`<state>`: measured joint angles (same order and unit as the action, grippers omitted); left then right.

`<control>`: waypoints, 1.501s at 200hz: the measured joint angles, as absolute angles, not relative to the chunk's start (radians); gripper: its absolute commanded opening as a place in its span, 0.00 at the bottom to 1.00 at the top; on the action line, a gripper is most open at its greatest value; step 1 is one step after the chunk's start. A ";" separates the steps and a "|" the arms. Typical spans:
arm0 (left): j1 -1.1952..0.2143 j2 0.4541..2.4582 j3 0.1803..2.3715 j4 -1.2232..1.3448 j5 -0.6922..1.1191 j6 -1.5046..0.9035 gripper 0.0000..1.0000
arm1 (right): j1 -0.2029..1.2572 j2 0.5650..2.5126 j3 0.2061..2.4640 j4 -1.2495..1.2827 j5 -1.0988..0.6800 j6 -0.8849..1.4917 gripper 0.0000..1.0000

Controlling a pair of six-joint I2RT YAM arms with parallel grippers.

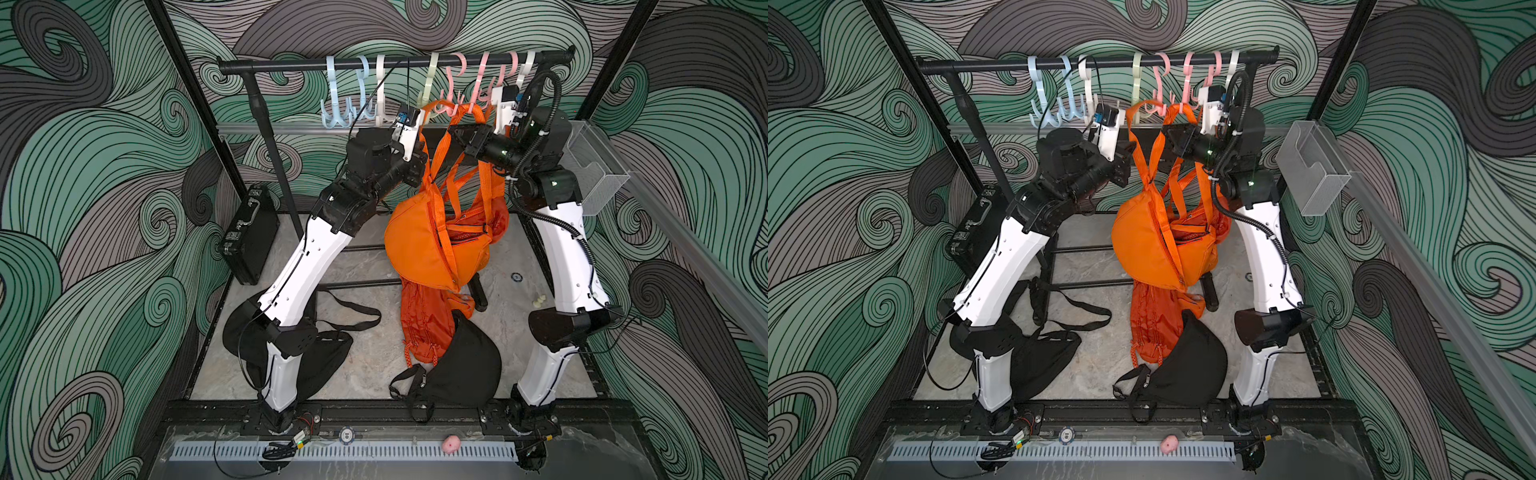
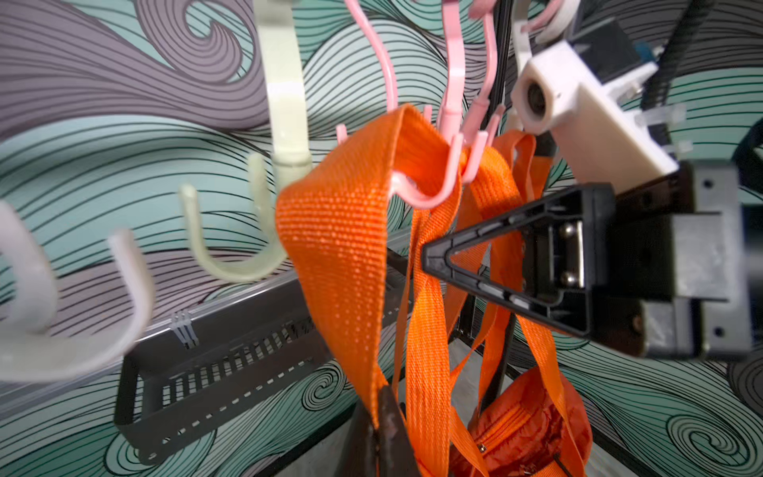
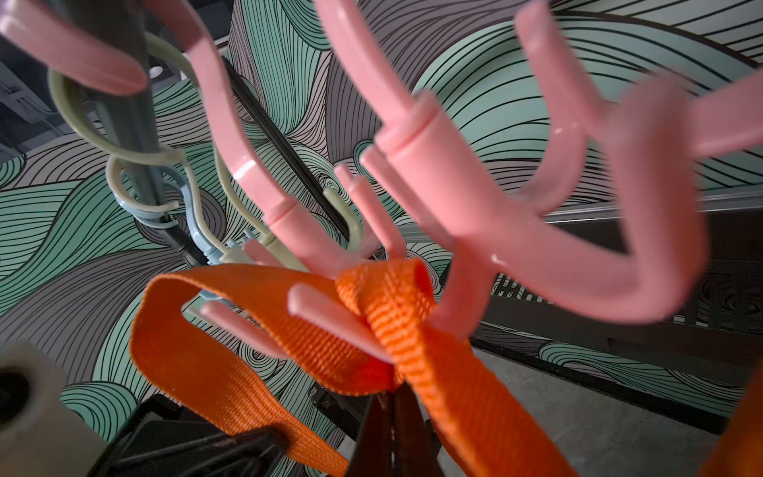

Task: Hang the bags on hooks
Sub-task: Hang the bag on the hook.

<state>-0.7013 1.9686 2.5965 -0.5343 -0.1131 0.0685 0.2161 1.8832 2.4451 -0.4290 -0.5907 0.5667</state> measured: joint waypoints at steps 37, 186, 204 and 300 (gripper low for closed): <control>-0.709 1.976 2.598 -0.553 -0.110 0.060 0.00 | 0.216 1.883 2.442 -0.430 -0.589 0.564 0.00; -0.851 2.066 2.646 -0.575 -0.207 0.126 0.00 | 0.244 1.833 2.303 -0.383 -0.578 0.556 0.00; -0.835 2.052 2.650 -0.573 -0.221 0.135 0.00 | 0.244 1.833 2.297 -0.383 -0.575 0.553 0.00; -0.755 1.992 2.667 -0.577 -0.144 0.068 0.00 | 0.255 1.830 2.283 -0.376 -0.560 0.549 0.00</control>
